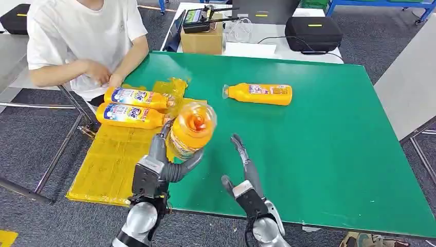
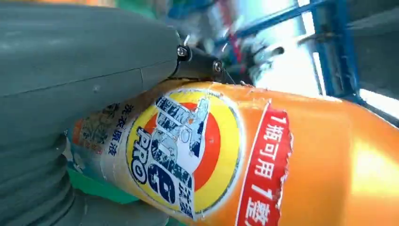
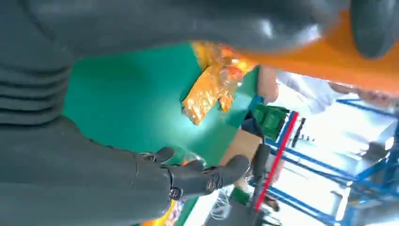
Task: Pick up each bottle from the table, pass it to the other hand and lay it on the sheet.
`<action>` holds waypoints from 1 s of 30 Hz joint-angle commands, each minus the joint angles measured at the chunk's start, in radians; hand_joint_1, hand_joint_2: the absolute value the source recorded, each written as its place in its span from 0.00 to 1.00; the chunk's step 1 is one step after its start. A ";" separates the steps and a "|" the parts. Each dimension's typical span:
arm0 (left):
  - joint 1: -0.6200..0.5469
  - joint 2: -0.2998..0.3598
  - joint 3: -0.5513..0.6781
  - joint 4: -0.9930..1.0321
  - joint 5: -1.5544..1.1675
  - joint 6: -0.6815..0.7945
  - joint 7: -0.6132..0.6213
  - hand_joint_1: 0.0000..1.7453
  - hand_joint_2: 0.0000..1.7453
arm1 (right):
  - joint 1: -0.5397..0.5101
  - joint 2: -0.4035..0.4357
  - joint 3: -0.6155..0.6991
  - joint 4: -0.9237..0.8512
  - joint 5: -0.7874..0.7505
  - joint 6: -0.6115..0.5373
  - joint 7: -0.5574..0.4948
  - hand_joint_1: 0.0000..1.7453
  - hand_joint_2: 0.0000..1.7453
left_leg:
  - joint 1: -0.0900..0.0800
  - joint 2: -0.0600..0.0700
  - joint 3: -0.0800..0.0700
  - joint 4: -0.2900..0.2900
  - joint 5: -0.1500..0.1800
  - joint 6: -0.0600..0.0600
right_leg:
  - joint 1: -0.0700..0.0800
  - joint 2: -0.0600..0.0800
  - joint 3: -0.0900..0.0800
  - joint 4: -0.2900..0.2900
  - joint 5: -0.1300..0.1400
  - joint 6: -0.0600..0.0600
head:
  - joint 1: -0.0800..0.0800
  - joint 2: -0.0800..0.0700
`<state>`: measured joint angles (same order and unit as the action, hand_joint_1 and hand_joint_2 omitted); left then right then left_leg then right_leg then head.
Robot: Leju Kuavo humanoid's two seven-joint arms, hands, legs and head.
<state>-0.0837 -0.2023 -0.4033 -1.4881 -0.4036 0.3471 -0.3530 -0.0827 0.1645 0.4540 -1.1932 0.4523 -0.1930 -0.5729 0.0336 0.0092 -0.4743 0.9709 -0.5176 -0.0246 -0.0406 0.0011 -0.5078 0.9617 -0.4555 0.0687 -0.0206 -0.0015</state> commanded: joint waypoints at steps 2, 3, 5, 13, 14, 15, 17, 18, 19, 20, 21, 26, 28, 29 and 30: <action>-0.048 0.134 0.202 0.211 -0.460 0.044 0.088 1.00 1.00 | 0.112 -0.105 -0.205 -0.109 0.018 -0.003 -0.071 0.00 0.00 | 0.000 -0.001 0.004 -0.004 0.001 0.003 | 0.001 -0.001 0.004 -0.004 0.001 -0.004 | 0.000 0.000; -0.052 0.138 0.216 0.245 -0.457 0.051 0.071 1.00 1.00 | 0.111 -0.106 -0.215 -0.120 0.015 0.006 -0.068 0.00 0.00 | 0.000 -0.001 0.005 -0.006 0.001 0.004 | 0.001 -0.001 0.005 -0.005 0.001 -0.006 | 0.000 0.000; -0.056 0.133 0.221 0.259 -0.458 0.056 0.061 1.00 1.00 | 0.111 -0.102 -0.218 -0.126 0.017 0.012 -0.065 0.00 0.00 | 0.000 -0.001 0.003 -0.003 0.001 0.003 | 0.001 -0.001 0.003 -0.003 0.001 -0.005 | 0.000 0.000; -0.089 0.186 0.238 0.395 -0.666 0.049 0.197 1.00 1.00 | 0.123 -0.078 -0.250 -0.126 0.004 0.035 -0.063 0.00 0.00 | 0.000 0.000 0.003 -0.003 0.000 0.003 | 0.001 0.000 0.003 -0.003 0.000 -0.005 | 0.000 0.000; -0.115 0.216 0.242 0.486 -0.706 0.029 0.205 1.00 1.00 | 0.126 -0.077 -0.251 -0.119 0.001 0.044 -0.066 0.00 0.00 | -0.001 0.000 0.003 -0.003 0.001 0.002 | 0.000 0.000 0.003 -0.002 0.000 -0.004 | 0.000 0.000; -0.137 0.229 0.250 0.554 -0.724 0.004 0.216 1.00 1.00 | 0.126 -0.077 -0.247 -0.108 0.001 0.053 -0.066 0.00 0.00 | 0.000 0.000 0.005 -0.005 0.001 0.003 | 0.001 0.000 0.004 -0.004 0.000 -0.005 | 0.000 0.000; -0.153 0.260 0.233 0.651 -0.811 -0.022 0.219 1.00 1.00 | 0.133 -0.077 -0.241 -0.089 -0.002 0.055 -0.074 0.00 0.00 | 0.000 0.000 0.005 -0.006 0.002 0.003 | 0.001 0.000 0.005 -0.005 0.001 -0.006 | 0.000 0.000; -0.145 0.249 0.258 0.665 -0.780 -0.042 0.206 1.00 1.00 | 0.137 -0.073 -0.246 -0.086 -0.016 0.059 -0.076 0.00 0.00 | 0.000 0.001 0.005 -0.005 0.001 0.002 | 0.001 0.000 0.004 -0.003 0.001 -0.005 | 0.000 0.000; -0.137 0.244 0.269 0.675 -0.761 -0.079 0.202 1.00 1.00 | 0.140 -0.071 -0.251 -0.082 -0.027 0.063 -0.077 0.00 0.00 | 0.000 0.001 0.003 -0.003 0.001 0.002 | 0.001 0.000 0.002 -0.002 0.000 -0.003 | 0.000 0.000; -0.132 0.244 0.262 0.694 -0.772 -0.109 0.207 1.00 1.00 | 0.140 -0.070 -0.257 -0.076 -0.032 0.061 -0.079 0.00 0.00 | 0.001 0.001 0.004 -0.004 0.001 0.002 | 0.002 0.001 0.003 -0.003 0.001 -0.005 | 0.000 0.000; -0.132 0.246 0.251 0.710 -0.785 -0.127 0.212 1.00 1.00 | 0.137 -0.067 -0.262 -0.067 -0.037 0.061 -0.080 0.00 0.00 | 0.001 0.002 0.003 -0.003 0.000 0.002 | 0.001 0.001 0.002 -0.002 0.000 -0.003 | 0.000 0.000; -0.130 0.233 0.262 0.744 -0.750 -0.181 0.207 1.00 1.00 | 0.123 -0.060 -0.269 -0.047 -0.051 0.069 -0.081 0.00 0.00 | 0.000 0.001 0.007 -0.005 0.001 0.004 | 0.001 0.000 0.007 -0.004 0.001 -0.005 | 0.000 0.000; -0.130 0.224 0.282 0.749 -0.696 -0.245 0.207 0.97 1.00 | 0.119 -0.062 -0.264 -0.039 -0.051 0.071 -0.081 0.00 0.00 | -0.001 0.003 0.009 -0.006 0.002 0.003 | 0.000 0.003 0.010 -0.004 0.003 -0.006 | 0.000 0.000; -0.135 0.232 0.271 0.758 -0.672 -0.304 0.202 0.93 1.00 | 0.113 -0.064 -0.262 -0.030 -0.051 0.071 -0.081 0.00 0.00 | -0.001 0.002 0.010 -0.005 0.001 0.003 | -0.001 0.002 0.011 -0.003 0.002 -0.005 | 0.000 0.000; -0.138 0.235 0.274 0.766 -0.656 -0.318 0.202 0.82 1.00 | 0.107 -0.064 -0.261 -0.022 -0.051 0.072 -0.081 0.00 0.00 | -0.002 0.002 0.011 -0.005 0.001 0.002 | -0.002 0.002 0.013 -0.003 0.002 -0.004 | 0.000 0.000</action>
<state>-0.2320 0.0217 -0.1618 -0.9091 -1.1670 0.2038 -0.1503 0.0672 0.0950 0.2178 -1.3069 0.4067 -0.1294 -0.6504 0.0320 0.0080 -0.4648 0.9694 -0.5182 -0.0243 -0.0429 -0.0011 -0.4947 0.9613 -0.4563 0.0683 -0.0210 -0.0015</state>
